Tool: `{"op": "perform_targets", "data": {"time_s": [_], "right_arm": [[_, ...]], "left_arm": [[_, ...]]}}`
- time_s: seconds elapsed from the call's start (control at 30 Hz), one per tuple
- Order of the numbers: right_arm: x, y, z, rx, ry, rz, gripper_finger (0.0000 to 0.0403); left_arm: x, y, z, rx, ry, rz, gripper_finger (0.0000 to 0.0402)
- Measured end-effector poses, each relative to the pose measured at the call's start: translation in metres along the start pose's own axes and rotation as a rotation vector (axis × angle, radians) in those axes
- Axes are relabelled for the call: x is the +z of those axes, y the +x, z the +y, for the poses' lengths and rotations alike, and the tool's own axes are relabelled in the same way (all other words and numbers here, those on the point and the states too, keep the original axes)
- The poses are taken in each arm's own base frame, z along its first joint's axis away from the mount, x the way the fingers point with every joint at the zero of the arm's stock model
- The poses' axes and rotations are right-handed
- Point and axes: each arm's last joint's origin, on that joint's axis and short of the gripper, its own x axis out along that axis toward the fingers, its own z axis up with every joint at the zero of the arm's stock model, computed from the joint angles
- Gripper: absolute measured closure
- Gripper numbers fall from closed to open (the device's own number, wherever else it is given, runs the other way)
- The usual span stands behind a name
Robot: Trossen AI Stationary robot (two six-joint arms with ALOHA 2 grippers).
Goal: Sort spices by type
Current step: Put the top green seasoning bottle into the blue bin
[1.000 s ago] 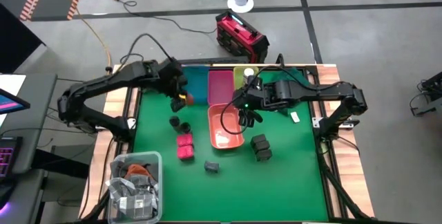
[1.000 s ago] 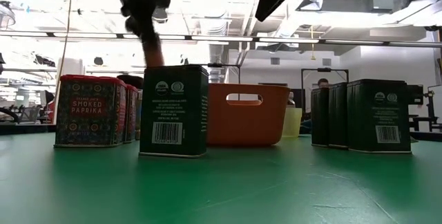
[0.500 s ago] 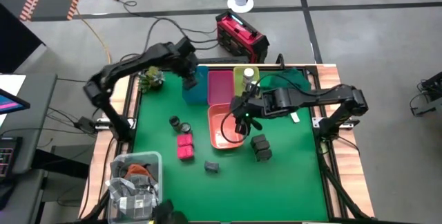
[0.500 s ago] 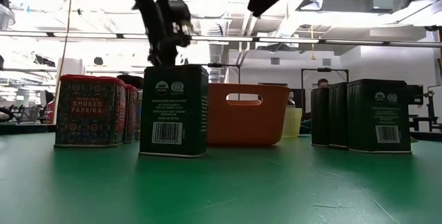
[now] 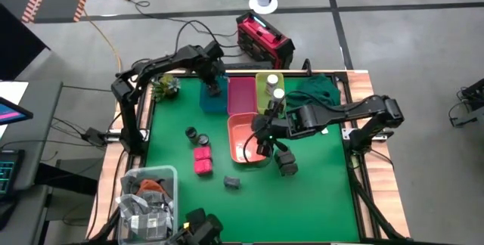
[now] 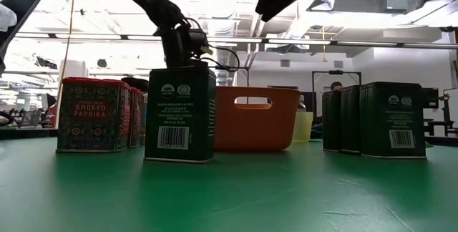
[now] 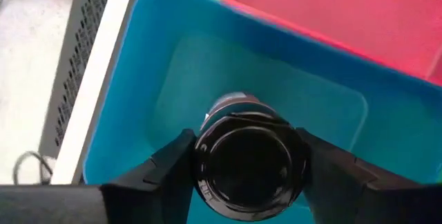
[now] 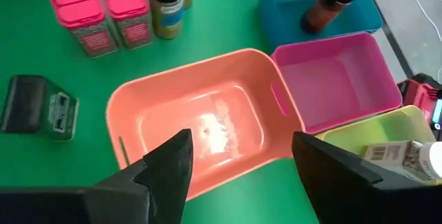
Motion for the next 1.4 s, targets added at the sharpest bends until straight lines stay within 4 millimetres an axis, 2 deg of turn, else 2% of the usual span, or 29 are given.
{"op": "perform_targets", "data": {"time_s": [0.33,0.47,0.63,0.8,0.97,1.07,1.13,1.2,1.27,1.4], "right_arm": [[-0.006,-0.003,-0.001,-0.010,-0.025,0.055,0.0127],[-0.008,-0.002,-0.002,-0.016,-0.032,0.071,0.0127],[-0.008,-0.001,-0.009,-0.029,-0.046,0.090,0.0127],[-0.009,0.000,-0.013,-0.056,-0.052,0.100,0.0127],[-0.013,-0.011,-0.004,-0.058,-0.069,0.096,0.0127],[-0.021,-0.029,0.000,-0.096,-0.080,0.096,0.0127],[-0.026,-0.043,0.003,-0.105,-0.081,0.079,0.0127],[-0.028,-0.054,0.007,-0.094,-0.074,0.047,0.0127],[-0.031,-0.062,0.011,-0.085,-0.066,0.022,0.0127],[-0.035,-0.073,0.018,-0.059,-0.043,-0.004,0.0127]], "left_arm": [[-0.001,0.001,-0.002,0.004,0.078,0.020,0.0098],[0.002,-0.006,-0.001,0.003,0.081,0.009,0.0072],[0.007,-0.026,0.000,-0.005,0.074,0.038,0.0055],[0.015,-0.072,-0.007,0.006,0.082,-0.016,0.0054],[0.004,-0.128,-0.053,-0.013,0.186,-0.086,0.0054],[-0.016,-0.165,-0.090,-0.036,0.259,-0.134,0.0054],[-0.035,-0.180,-0.115,-0.032,0.300,-0.136,0.0054],[-0.055,-0.185,-0.137,-0.046,0.313,-0.124,0.0054],[-0.073,-0.181,-0.156,-0.054,0.304,-0.094,0.0054],[-0.102,-0.169,-0.178,-0.021,0.275,-0.032,0.0054]]}}
